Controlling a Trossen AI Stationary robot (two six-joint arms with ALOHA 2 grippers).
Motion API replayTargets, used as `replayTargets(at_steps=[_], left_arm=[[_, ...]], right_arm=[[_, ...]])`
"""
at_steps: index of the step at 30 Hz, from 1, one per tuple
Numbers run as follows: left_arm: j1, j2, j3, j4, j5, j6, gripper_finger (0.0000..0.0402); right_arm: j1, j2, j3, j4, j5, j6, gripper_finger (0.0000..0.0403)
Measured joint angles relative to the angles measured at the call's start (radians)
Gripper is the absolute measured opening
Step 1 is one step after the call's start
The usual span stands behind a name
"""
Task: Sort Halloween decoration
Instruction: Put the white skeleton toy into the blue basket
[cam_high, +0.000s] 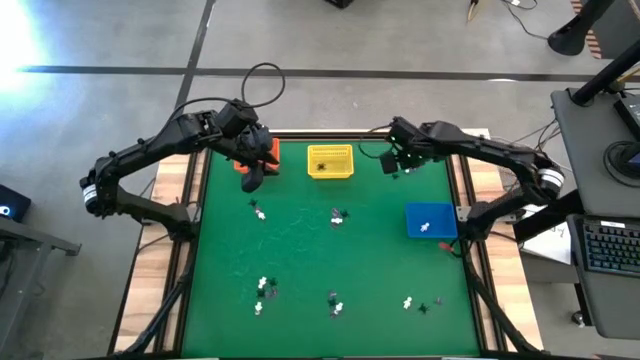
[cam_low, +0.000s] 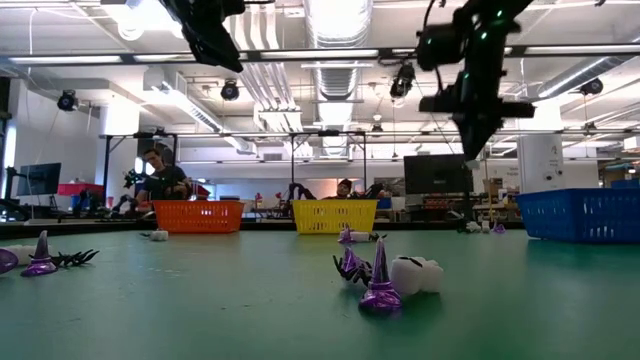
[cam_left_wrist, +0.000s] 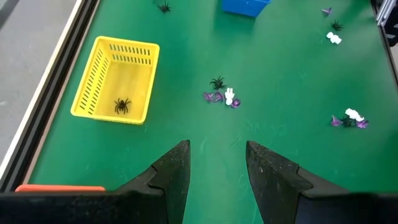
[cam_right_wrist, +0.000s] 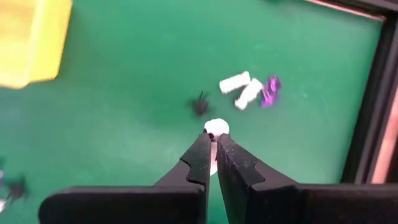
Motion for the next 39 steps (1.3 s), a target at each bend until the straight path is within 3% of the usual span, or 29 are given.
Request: replayTargets(at_steps=[7, 16, 31, 39], left_arm=[[0.0, 0.0, 0.0, -0.001, 0.0, 0.028, 0.0138], [0.0, 0.0, 0.0, -0.027, 0.001, 0.056, 0.0138], [0.0, 0.0, 0.0, -0.041, 0.001, 0.062, 0.0138], [0.0, 0.0, 0.0, -0.07, 0.001, 0.062, 0.0138]], right_arm=[[0.118, -0.104, -0.011, -0.122, 0.001, 0.148, 0.0016], [0.284, -0.117, -0.059, -0.211, -0.031, 0.306, 0.0016], [0.296, -0.11, -0.062, -0.188, 0.041, 0.307, 0.0021], [0.296, -0.109, -0.063, -0.184, 0.121, 0.332, 0.0069]])
